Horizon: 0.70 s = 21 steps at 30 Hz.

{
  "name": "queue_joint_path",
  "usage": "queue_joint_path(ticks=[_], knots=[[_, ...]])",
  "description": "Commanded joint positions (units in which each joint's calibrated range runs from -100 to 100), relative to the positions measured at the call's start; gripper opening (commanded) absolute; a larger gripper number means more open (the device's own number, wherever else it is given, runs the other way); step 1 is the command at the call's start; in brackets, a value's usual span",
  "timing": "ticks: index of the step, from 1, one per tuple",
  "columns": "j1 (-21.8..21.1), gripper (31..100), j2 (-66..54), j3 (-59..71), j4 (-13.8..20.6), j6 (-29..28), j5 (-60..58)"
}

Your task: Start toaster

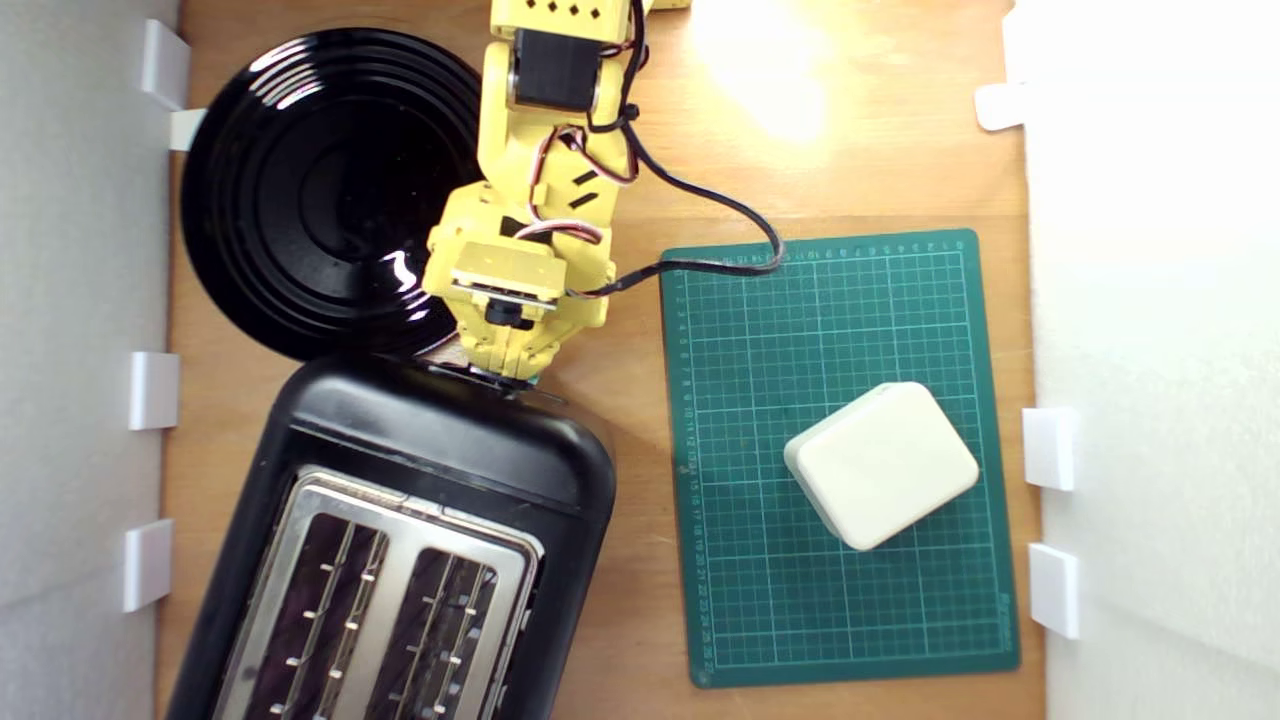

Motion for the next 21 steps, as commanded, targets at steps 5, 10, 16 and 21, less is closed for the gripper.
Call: queue_joint_path(ticks=[5,10,16,21], knots=[[-1.58,31.5,2.8,-2.34,-1.62,-0.12,4.92],[-1.58,31.5,2.8,-5.15,-1.62,-0.12,5.01],[-1.58,31.5,2.63,-10.97,-1.62,0.19,9.04],[-1.58,31.5,2.72,-17.51,-1.62,0.14,12.21]])
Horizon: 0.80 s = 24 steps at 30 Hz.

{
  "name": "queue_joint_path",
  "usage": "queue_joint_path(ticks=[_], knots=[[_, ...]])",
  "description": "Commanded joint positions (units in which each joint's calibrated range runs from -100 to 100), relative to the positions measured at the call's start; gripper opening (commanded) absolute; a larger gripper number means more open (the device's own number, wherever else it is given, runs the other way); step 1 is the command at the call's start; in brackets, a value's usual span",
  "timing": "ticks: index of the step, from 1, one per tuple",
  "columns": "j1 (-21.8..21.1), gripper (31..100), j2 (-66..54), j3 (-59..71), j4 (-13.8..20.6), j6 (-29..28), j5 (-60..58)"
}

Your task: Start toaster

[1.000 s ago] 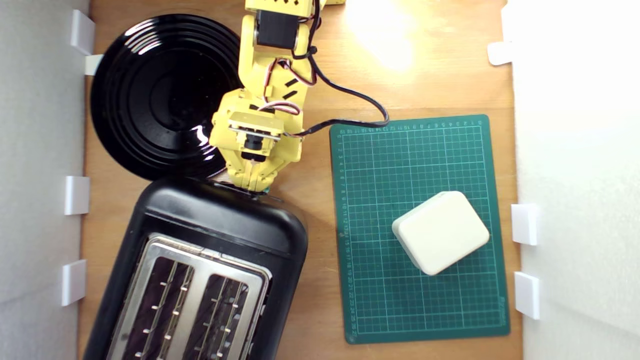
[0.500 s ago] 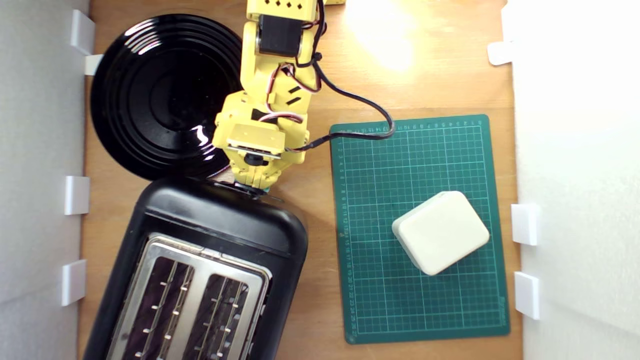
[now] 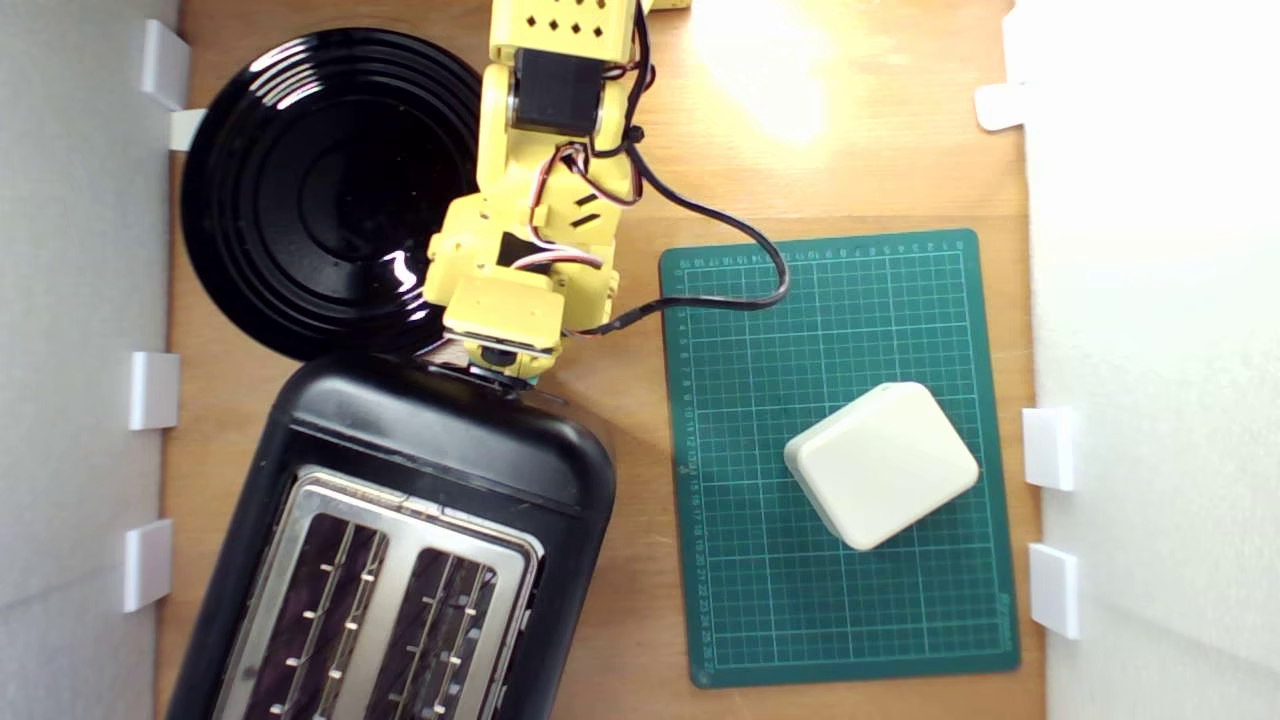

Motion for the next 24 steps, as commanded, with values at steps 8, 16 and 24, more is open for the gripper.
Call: queue_joint_path(ticks=[8,16,24], knots=[[-1.04,31.5,-4.61,-5.14,-1.04,0.35,2.59],[-1.12,31.5,-7.86,-5.5,-1.14,0.35,2.59],[-3.9,31.5,-17.44,-4.51,-3.2,0.2,3.1]])
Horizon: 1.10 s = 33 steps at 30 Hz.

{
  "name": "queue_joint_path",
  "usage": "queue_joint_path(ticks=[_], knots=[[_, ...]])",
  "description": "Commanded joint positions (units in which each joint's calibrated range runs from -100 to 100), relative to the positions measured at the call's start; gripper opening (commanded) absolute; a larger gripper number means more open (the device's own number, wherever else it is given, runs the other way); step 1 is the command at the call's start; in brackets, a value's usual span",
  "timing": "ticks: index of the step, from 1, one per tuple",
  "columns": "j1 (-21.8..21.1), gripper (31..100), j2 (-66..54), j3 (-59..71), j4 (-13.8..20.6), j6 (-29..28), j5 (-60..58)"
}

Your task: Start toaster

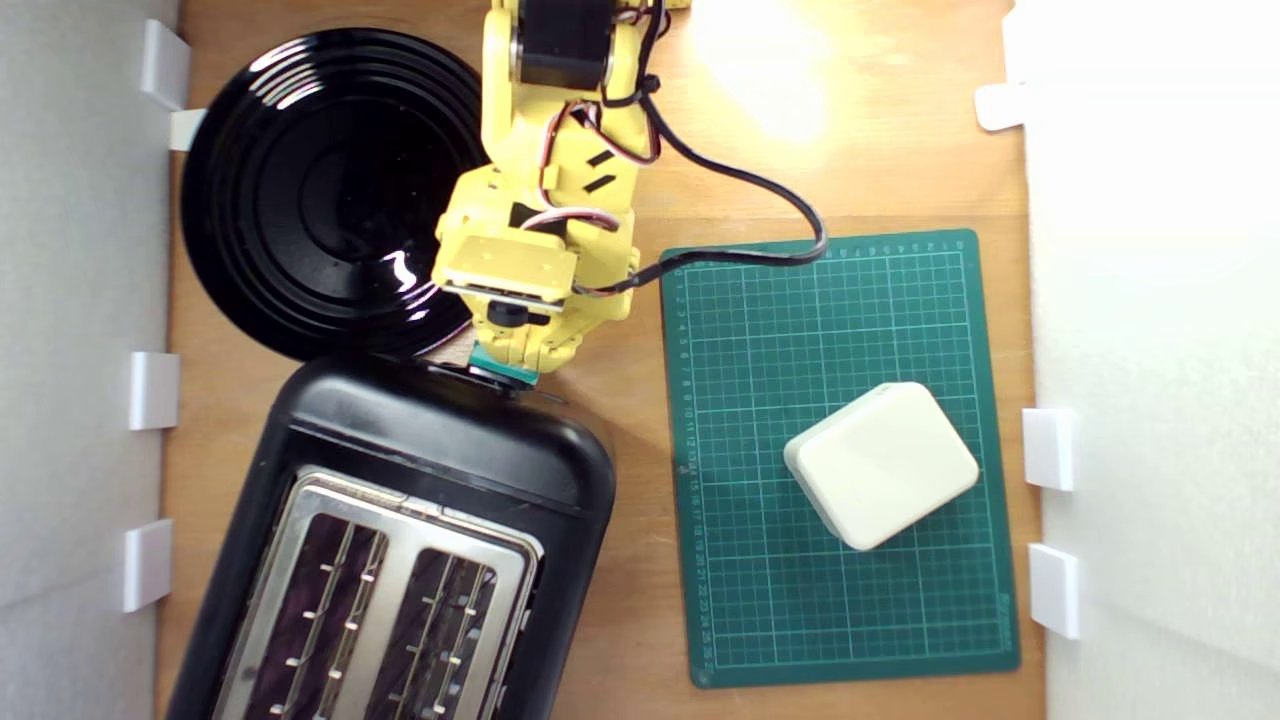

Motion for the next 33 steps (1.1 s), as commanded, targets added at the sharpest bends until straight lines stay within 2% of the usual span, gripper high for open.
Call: queue_joint_path(ticks=[1,5,12,22,33], knots=[[-2.12,31.5,-7.85,-1.09,-0.5,-0.02,0.29],[-5.22,31.5,-14.34,3.55,-0.6,-0.65,0.12],[-8.47,31.5,-26.08,13.0,-6.23,-7.93,-0.05],[-14.9,31.4,-39.9,27.45,-6.04,-21.09,-0.13],[-15.46,31.4,-61.05,51.62,-6.23,-22.56,-0.39]])
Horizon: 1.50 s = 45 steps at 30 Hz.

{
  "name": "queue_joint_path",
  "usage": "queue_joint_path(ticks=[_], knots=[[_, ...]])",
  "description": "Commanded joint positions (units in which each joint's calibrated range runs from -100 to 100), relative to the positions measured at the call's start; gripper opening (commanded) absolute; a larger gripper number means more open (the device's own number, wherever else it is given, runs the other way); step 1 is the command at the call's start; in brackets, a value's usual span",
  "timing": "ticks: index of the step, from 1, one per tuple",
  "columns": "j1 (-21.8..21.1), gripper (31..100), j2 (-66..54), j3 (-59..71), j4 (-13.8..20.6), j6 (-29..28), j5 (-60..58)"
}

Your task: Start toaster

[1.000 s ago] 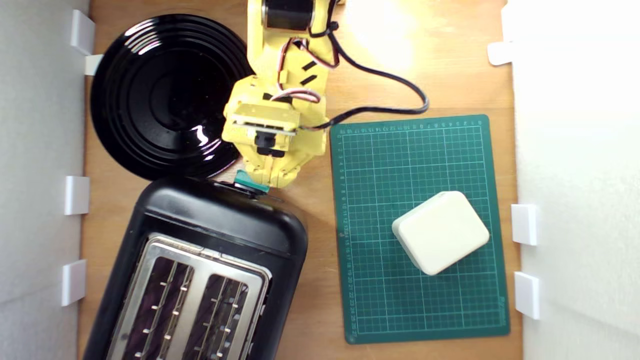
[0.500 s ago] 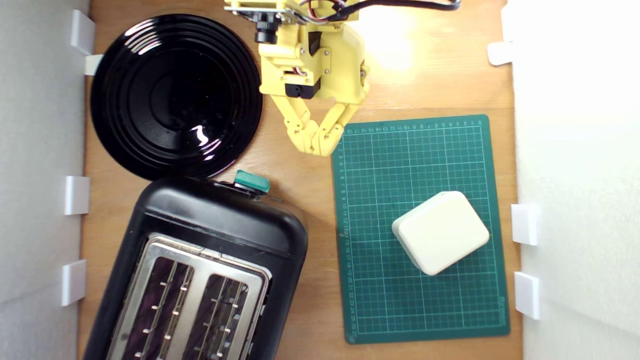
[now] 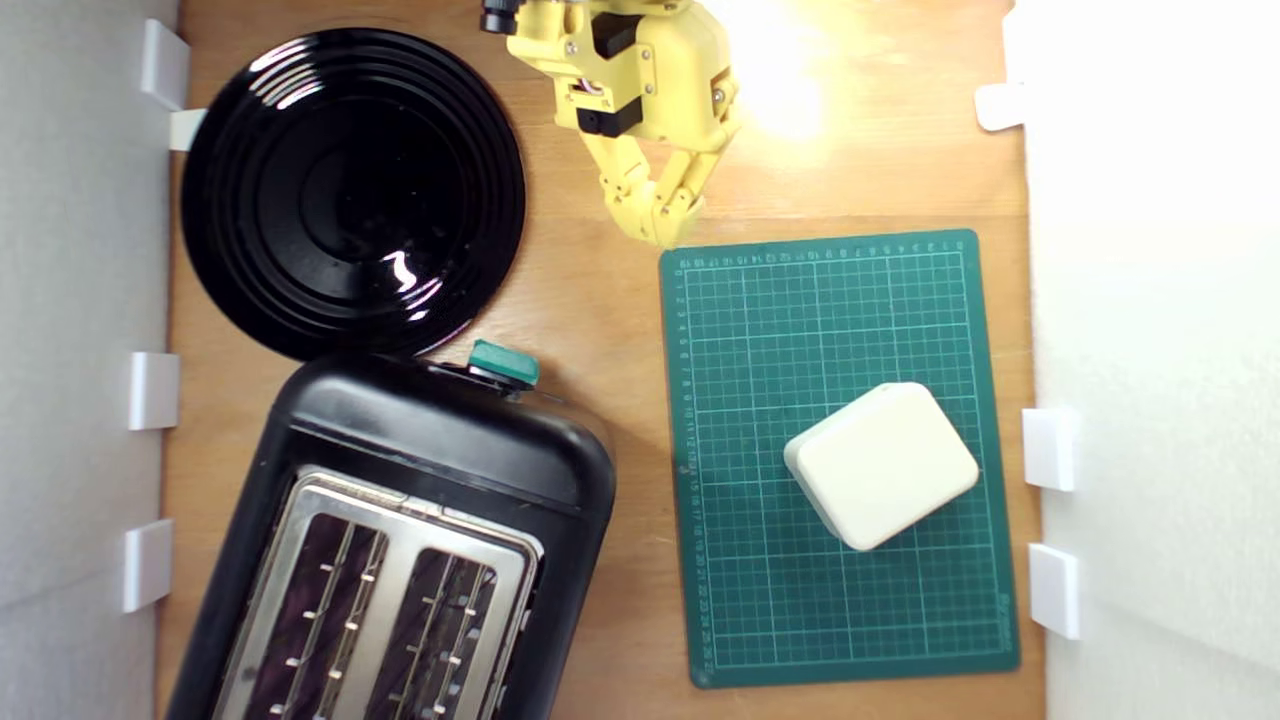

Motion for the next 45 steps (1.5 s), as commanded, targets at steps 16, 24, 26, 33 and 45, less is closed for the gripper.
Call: queue_joint_path(ticks=[16,24,26,33,45], knots=[[-0.27,31.4,-24.68,25.62,0.88,0.32,-0.22],[-0.19,31.4,-27.76,31.71,1.07,0.32,-0.22],[-0.11,31.4,-27.85,32.17,1.07,0.32,-0.13],[-0.27,31.4,-27.85,32.26,1.26,0.32,0.29],[-0.27,31.4,-28.18,32.26,1.35,-0.1,6.2]])
